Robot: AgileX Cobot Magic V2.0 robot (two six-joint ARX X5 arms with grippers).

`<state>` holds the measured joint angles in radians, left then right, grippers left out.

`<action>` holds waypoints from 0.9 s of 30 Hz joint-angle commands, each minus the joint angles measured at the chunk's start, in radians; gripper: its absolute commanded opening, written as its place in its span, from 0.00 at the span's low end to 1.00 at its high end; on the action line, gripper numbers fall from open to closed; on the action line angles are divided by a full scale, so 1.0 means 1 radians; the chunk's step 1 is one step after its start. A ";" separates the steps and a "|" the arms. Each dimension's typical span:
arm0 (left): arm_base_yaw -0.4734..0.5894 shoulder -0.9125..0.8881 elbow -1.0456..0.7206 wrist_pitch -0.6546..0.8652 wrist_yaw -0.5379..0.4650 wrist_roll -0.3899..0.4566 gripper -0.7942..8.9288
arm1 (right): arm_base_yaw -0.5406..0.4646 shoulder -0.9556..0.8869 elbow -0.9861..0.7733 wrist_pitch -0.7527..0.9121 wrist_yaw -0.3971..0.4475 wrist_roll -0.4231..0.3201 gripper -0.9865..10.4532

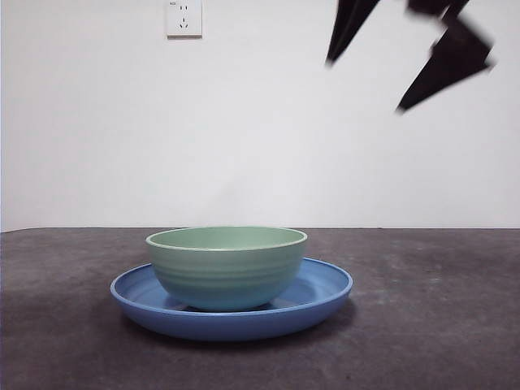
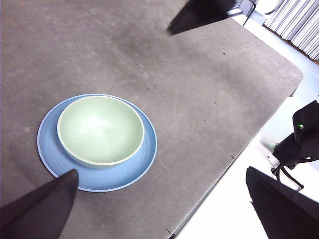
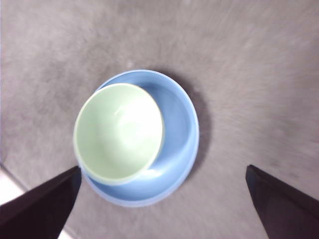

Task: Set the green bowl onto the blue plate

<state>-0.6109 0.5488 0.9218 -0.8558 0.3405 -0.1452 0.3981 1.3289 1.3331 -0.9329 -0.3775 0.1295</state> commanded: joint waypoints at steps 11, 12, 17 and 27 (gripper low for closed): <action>-0.005 0.004 0.010 0.013 0.005 -0.003 0.70 | 0.053 -0.348 -0.065 -0.129 0.016 -0.089 0.61; -0.005 0.004 0.010 0.013 0.005 -0.003 0.70 | 0.063 -0.377 -0.092 -0.117 0.015 -0.089 0.61; -0.005 0.004 0.010 0.012 0.005 -0.003 0.70 | 0.100 -0.504 -0.222 -0.055 0.015 -0.087 0.61; -0.005 0.004 0.010 0.012 0.005 -0.002 0.70 | 0.109 -0.653 -0.400 -0.014 0.014 -0.060 0.61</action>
<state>-0.6109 0.5488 0.9218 -0.8558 0.3405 -0.1452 0.4995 0.6724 0.9298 -0.9638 -0.3630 0.0563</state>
